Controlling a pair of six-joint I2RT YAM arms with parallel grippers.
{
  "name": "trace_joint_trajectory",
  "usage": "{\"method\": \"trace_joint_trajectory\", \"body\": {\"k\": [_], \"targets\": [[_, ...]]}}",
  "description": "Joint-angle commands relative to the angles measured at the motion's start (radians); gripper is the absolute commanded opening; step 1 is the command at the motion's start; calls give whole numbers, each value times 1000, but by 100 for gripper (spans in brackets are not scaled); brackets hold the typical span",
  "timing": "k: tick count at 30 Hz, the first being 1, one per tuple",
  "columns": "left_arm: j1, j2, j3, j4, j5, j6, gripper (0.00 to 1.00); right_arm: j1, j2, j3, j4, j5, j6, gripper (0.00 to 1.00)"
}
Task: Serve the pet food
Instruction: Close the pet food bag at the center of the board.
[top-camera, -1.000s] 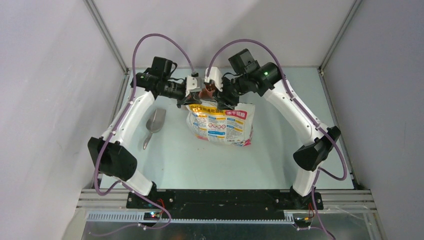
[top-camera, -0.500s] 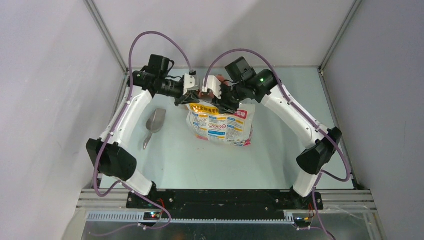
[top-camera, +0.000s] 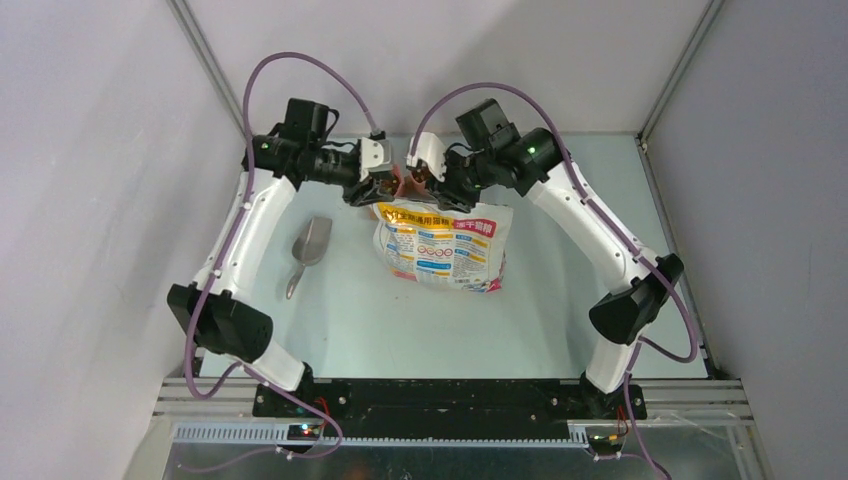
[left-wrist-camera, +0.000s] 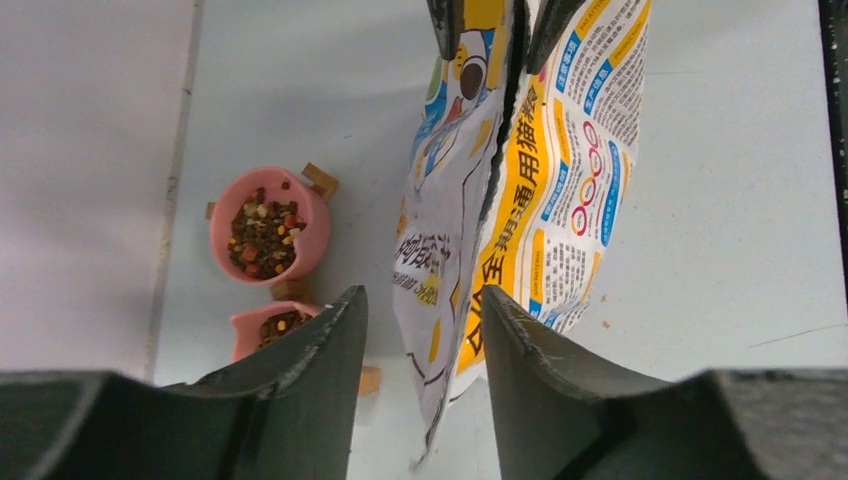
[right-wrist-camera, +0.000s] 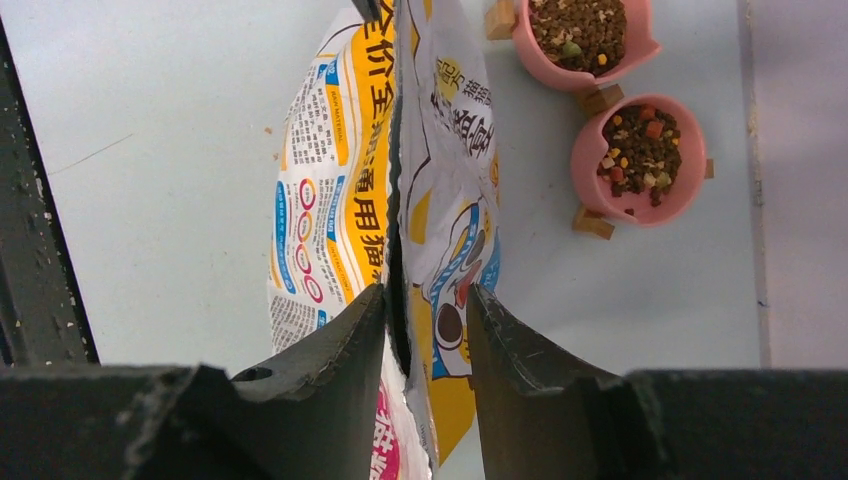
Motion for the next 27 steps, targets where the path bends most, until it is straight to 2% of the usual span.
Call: {"method": "trace_joint_trajectory", "body": {"k": [1,2,3,5,9,13,19,24,26,27], "targets": [[38,-58,66,-65,-5,26,55,0,15,53,-77,-25,-36,39],[52,-67,67,-84,-18,29,56,1,11,48,-81,-28,-40,39],[59,-73,65,-92,-27,31,65,6,9,38,-87,-29,-48,39],[84,-92,49,-79,-52,20,72,15,0,19,-85,-26,-56,40],[145,-136,-7,40,-99,-77,82,18,8,11,-75,-6,-55,40],[167,-168,-46,144,-106,-165,85,17,21,22,-50,14,-41,37],[168,-167,-66,167,-89,-179,86,9,52,55,-73,-2,-36,27],[168,-164,-71,167,-79,-176,86,18,47,37,-75,0,-36,22],[168,-163,-73,170,-77,-176,86,19,43,38,-73,10,-37,17],[167,-163,-74,170,-79,-176,86,20,43,38,-70,17,-37,10]]}}
